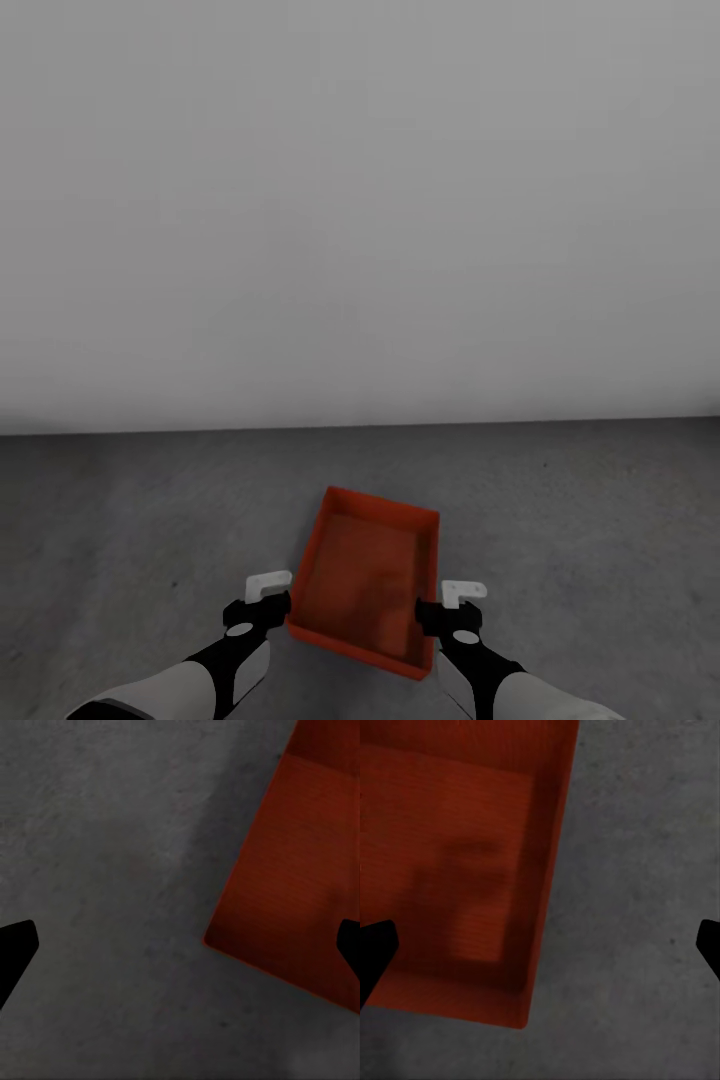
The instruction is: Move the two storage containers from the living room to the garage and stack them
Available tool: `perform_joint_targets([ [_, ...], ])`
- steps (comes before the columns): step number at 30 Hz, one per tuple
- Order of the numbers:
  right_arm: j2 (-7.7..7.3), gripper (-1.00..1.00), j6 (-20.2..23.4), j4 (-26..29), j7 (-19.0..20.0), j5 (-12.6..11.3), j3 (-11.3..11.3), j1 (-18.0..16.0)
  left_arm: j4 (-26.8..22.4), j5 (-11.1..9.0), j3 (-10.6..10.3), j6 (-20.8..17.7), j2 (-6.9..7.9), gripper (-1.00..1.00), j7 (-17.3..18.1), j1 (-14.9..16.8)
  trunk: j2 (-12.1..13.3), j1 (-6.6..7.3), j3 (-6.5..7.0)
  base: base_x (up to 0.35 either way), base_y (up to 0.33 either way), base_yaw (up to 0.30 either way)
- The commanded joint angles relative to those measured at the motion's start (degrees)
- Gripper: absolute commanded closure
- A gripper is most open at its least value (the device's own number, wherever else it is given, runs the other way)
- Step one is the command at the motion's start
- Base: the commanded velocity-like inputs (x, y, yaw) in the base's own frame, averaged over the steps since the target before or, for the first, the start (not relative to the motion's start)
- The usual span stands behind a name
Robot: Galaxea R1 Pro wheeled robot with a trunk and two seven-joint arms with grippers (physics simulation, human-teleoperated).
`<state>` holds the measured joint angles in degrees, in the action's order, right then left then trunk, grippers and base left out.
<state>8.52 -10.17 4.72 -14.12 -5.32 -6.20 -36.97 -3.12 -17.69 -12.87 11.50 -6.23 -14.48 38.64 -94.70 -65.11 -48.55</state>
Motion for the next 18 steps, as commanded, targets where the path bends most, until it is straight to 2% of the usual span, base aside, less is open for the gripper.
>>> perform_joint_targets([
  [1,0.01,-1.0,-0.2,-0.1,-0.2,-0.6,-0.5,0.0,0.0,-0.5,-0.5,0.2,-0.01,-1.0,-0.2,0.0,0.4,0.23,0.14,0.0,0.0,0.0],
  [18,0.01,-1.0,-0.3,-0.1,-0.1,-0.6,-0.5,0.0,0.0,-0.5,-0.5,0.2,-0.01,-1.0,-0.2,0.0,7.2,3.96,3.2,0.0,0.0,0.0],
])
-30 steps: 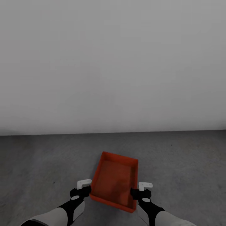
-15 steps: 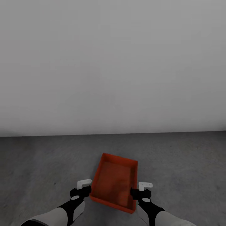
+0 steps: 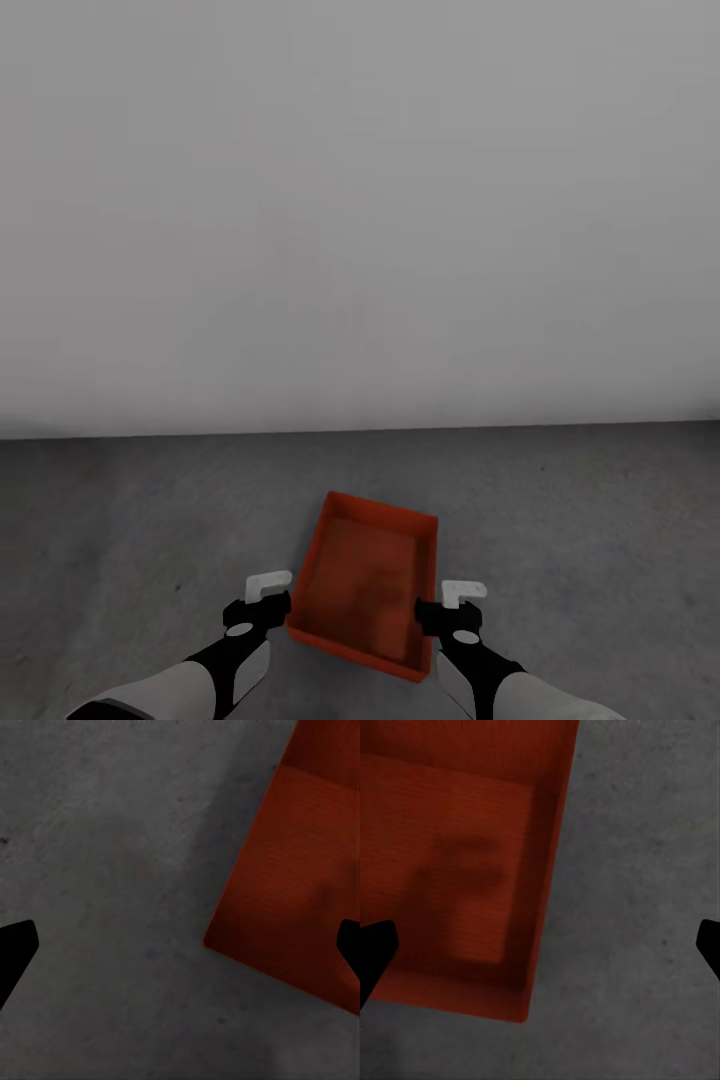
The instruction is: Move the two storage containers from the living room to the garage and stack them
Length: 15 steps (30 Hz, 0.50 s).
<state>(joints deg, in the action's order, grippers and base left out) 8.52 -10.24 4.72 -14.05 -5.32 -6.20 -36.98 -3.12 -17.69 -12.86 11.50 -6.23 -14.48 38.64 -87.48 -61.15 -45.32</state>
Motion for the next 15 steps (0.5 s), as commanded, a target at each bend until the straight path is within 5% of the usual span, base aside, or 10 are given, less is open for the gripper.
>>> perform_joint_targets([
  [1,0.01,-1.0,-0.2,-0.1,-0.2,-0.6,-0.5,0.0,0.0,-0.5,-0.5,0.2,-0.01,-1.0,-0.2,0.0,0.4,0.23,0.14,0.0,0.0,0.0],
  [15,0.01,-1.0,-0.2,-0.1,-0.2,-0.6,-0.5,0.0,0.0,-0.5,-0.5,0.2,-0.01,-1.0,-0.2,0.0,6.0,3.3,2.66,0.0,0.0,0.0],
])
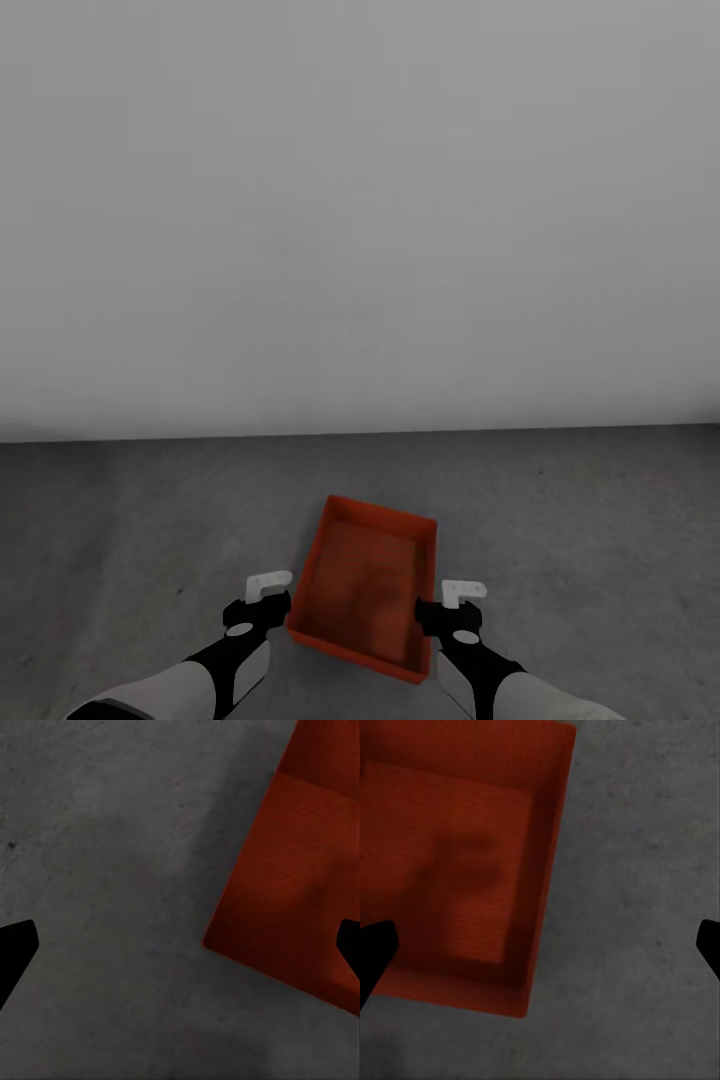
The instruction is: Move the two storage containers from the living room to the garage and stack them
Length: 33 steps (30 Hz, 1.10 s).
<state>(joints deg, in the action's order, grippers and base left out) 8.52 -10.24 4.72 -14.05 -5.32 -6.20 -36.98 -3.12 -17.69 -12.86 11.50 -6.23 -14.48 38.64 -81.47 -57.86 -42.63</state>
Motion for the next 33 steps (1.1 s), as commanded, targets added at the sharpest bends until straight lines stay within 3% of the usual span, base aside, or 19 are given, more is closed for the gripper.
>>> perform_joint_targets([
  [1,0.01,-1.0,-0.2,-0.1,-0.2,-0.6,-0.5,0.0,0.0,-0.5,-0.5,0.2,-0.01,-1.0,-0.2,0.0,0.4,0.23,0.14,0.0,0.0,0.0],
  [33,0.01,-1.0,-0.2,-0.1,-0.2,-0.6,-0.5,0.0,0.0,-0.5,-0.5,0.2,-0.01,-1.0,-0.2,0.0,13.2,7.26,5.89,0.0,0.0,0.0],
])
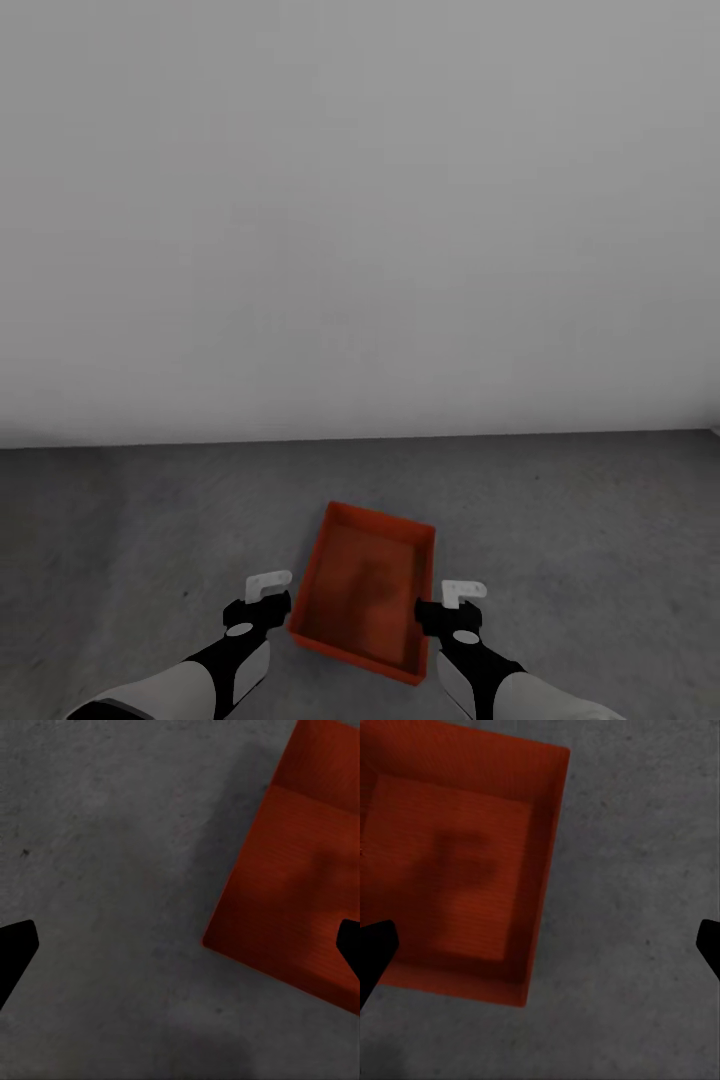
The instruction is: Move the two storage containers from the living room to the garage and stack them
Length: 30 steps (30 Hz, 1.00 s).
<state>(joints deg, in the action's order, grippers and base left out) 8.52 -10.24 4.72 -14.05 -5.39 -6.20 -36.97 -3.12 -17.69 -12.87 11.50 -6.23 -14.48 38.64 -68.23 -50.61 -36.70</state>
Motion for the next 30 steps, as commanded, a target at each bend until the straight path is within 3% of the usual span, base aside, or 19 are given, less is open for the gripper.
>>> perform_joint_targets([
  [1,0.01,-1.0,-0.2,-0.1,-0.2,-0.6,-0.5,0.0,0.0,-0.5,-0.5,0.2,-0.01,-1.0,-0.2,0.0,0.4,0.23,0.14,0.0,0.0,0.0],
  [8,0.01,-1.0,-0.2,-0.1,-0.2,-0.6,-0.5,0.0,0.0,-0.5,-0.5,0.2,-0.01,-1.0,-0.2,0.0,3.2,1.76,1.4,0.0,0.0,0.0],
  [30,0.01,-1.0,-0.2,-0.1,-0.2,-0.6,-0.5,0.0,0.1,-0.5,-0.5,0.5,-0.14,-1.0,-0.4,0.0,3.2,1.76,1.4,0.0,0.0,0.0],
])
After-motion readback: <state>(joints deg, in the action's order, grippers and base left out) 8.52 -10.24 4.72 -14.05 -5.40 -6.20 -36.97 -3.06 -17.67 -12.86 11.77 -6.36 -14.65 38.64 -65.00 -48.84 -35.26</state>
